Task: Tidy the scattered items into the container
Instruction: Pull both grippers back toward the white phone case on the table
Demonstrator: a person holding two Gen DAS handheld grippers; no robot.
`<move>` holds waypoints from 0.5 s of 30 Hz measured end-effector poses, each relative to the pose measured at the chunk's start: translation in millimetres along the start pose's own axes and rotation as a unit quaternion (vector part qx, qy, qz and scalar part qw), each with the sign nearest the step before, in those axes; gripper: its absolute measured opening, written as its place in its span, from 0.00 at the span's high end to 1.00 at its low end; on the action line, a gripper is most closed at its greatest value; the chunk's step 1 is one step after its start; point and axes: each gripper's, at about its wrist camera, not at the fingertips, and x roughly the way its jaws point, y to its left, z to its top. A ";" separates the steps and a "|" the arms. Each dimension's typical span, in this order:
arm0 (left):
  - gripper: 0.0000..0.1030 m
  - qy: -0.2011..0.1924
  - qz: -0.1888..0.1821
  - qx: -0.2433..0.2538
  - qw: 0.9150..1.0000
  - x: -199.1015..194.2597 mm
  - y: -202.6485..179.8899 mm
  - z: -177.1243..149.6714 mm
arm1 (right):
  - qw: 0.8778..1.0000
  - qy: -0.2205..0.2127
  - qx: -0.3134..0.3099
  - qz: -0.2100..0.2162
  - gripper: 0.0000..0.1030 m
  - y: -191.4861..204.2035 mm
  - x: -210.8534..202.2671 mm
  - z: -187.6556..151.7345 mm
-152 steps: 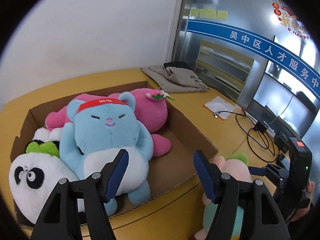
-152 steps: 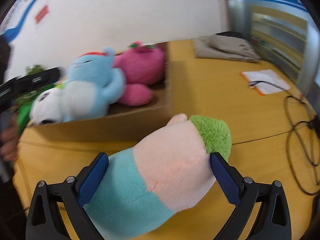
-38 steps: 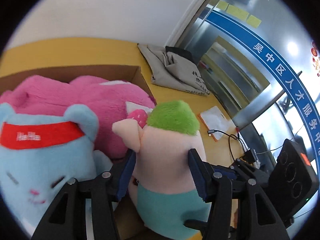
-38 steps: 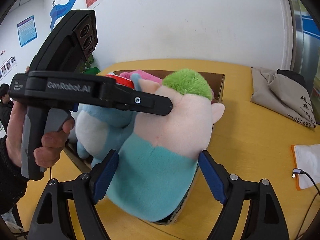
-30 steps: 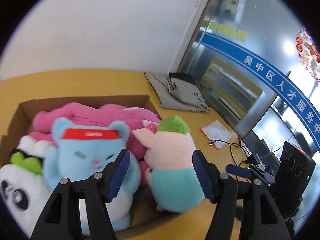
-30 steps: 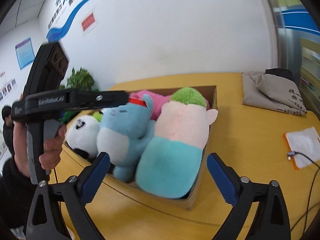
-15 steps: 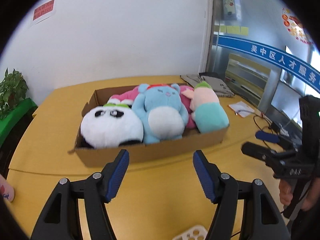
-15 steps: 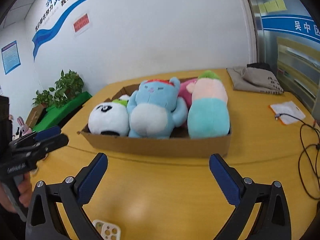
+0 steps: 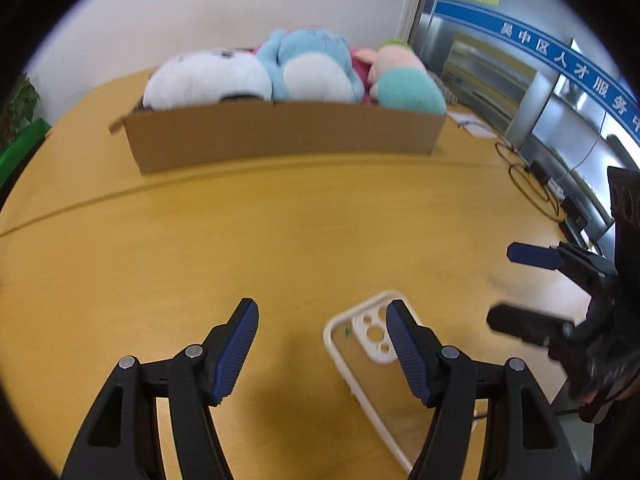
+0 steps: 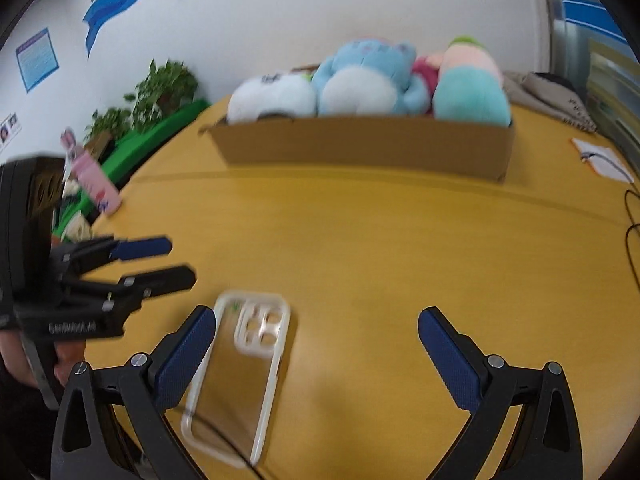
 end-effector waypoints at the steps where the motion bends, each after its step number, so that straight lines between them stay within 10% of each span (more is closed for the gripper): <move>1: 0.36 0.009 -0.005 0.001 1.000 4.0 -0.6 -4.6 | 1.000 0.009 -0.005 0.005 0.00 4.2 3.4 -8.3; 5: 0.36 0.040 -0.028 0.002 0.999 22.1 -2.9 -13.4 | 0.999 0.041 -0.017 0.009 0.11 15.8 21.7 -29.2; 10: 0.72 0.073 -0.030 0.018 0.997 40.8 -11.3 -17.1 | 0.998 0.054 -0.030 -0.033 0.34 20.2 38.3 -32.3; 15: 0.87 0.082 -0.041 -0.016 0.996 43.2 -4.9 -12.2 | 0.996 0.058 -0.057 -0.020 0.87 30.8 40.6 -32.6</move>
